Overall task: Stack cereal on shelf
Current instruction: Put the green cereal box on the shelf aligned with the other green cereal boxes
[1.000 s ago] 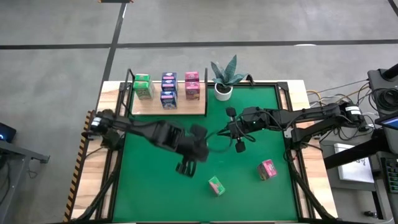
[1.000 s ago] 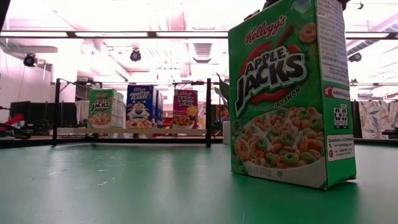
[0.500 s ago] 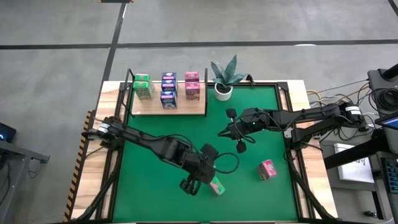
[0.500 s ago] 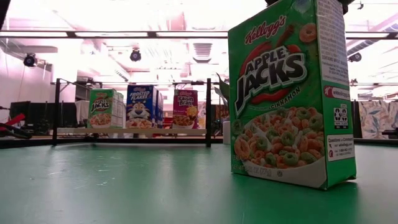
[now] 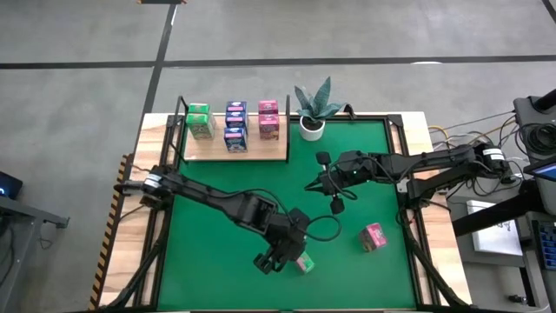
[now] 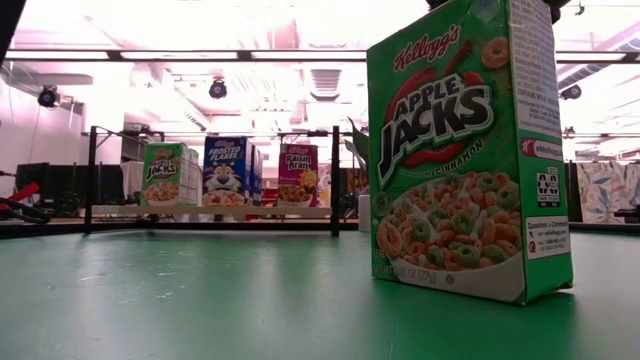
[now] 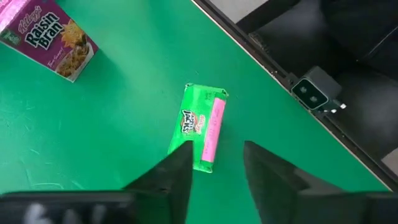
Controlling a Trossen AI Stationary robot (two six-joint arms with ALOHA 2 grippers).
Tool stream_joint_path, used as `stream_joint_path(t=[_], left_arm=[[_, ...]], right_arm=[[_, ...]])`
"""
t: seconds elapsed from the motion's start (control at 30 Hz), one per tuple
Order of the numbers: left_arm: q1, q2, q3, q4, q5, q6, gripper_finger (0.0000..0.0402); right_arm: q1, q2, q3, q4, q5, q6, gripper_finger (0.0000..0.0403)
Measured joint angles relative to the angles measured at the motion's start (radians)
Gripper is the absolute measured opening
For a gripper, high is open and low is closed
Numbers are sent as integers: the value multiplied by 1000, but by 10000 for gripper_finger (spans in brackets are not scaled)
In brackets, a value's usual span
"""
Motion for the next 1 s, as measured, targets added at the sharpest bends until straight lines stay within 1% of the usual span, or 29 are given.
stream_joint_path(t=[0.2,0.27,0.37,0.5,0.57,0.77,1.0], left_arm=[[5,29,0,30,-1,19,212],[9,53,0,17,-1,31,233],[17,89,0,17,-1,32,251],[21,124,0,23,45,24,255],[19,130,0,38,51,12,255],[21,145,1,54,51,6,255],[23,145,1,66,33,24,240]], right_arm=[[0,-2,0,-1,0,10,9],[0,-2,0,-5,-1,22,9],[0,-2,-4,-5,-4,40,9],[0,-2,-13,-5,-4,59,9],[0,-2,-15,-5,-4,62,9],[12,-2,-16,-4,-4,64,9],[16,-2,-16,-3,-4,61,9]])
